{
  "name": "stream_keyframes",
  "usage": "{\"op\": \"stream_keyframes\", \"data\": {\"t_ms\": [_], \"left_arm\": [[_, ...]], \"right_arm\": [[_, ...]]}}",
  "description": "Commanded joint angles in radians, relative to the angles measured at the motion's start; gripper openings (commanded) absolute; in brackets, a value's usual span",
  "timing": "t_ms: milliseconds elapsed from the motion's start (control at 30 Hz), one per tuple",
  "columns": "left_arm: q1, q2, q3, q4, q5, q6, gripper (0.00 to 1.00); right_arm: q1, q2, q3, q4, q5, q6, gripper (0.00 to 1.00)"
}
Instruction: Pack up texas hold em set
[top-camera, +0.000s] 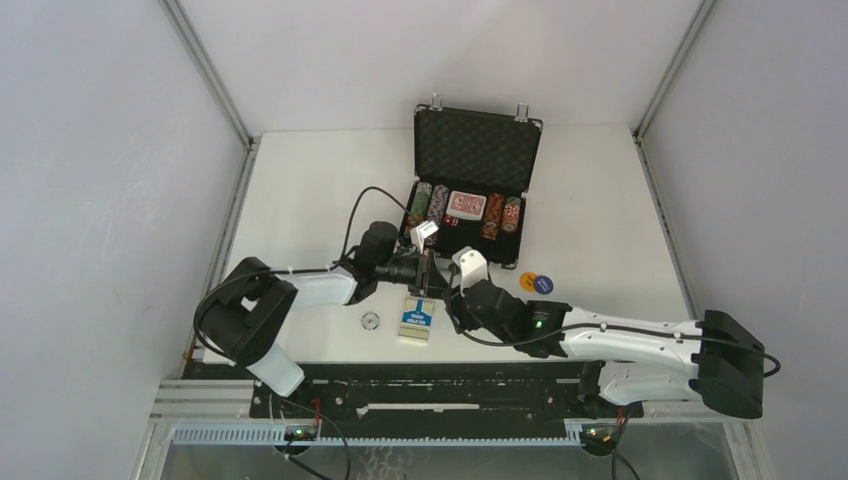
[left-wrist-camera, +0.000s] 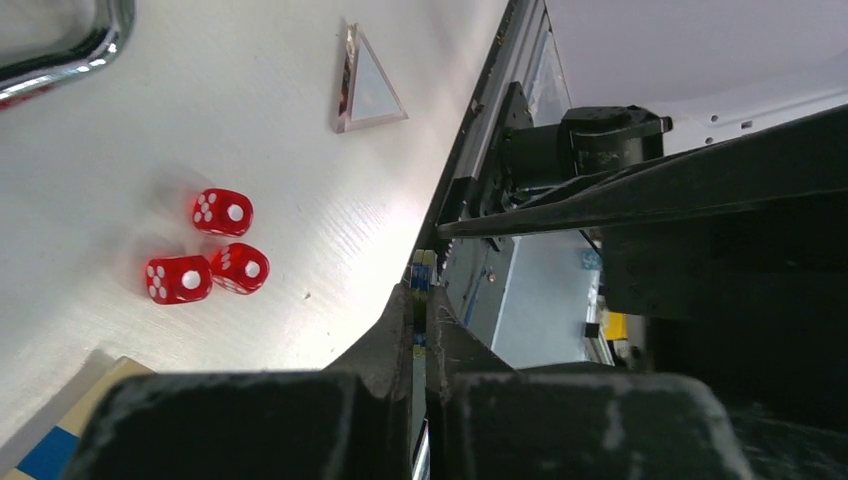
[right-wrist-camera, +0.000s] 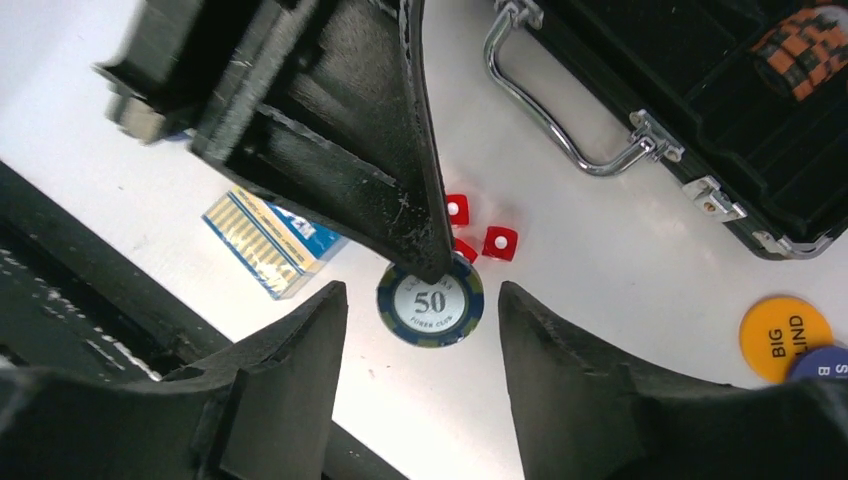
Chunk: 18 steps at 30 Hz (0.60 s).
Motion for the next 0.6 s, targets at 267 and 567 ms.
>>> {"op": "stream_keyframes", "data": {"t_ms": [267,567], "left_arm": [[0.046,-0.214,0.065,-0.225,-0.255,0.289,0.0],[0.151,-0.294,0.123,-0.305,-0.362,0.567,0.06]], "right_arm": [[-0.143,-0.295,-0.057,0.132,-0.219,-0.036,0.68],[-0.389,-0.235,-0.056,0.279,-0.459,-0.029,0.54]]}}
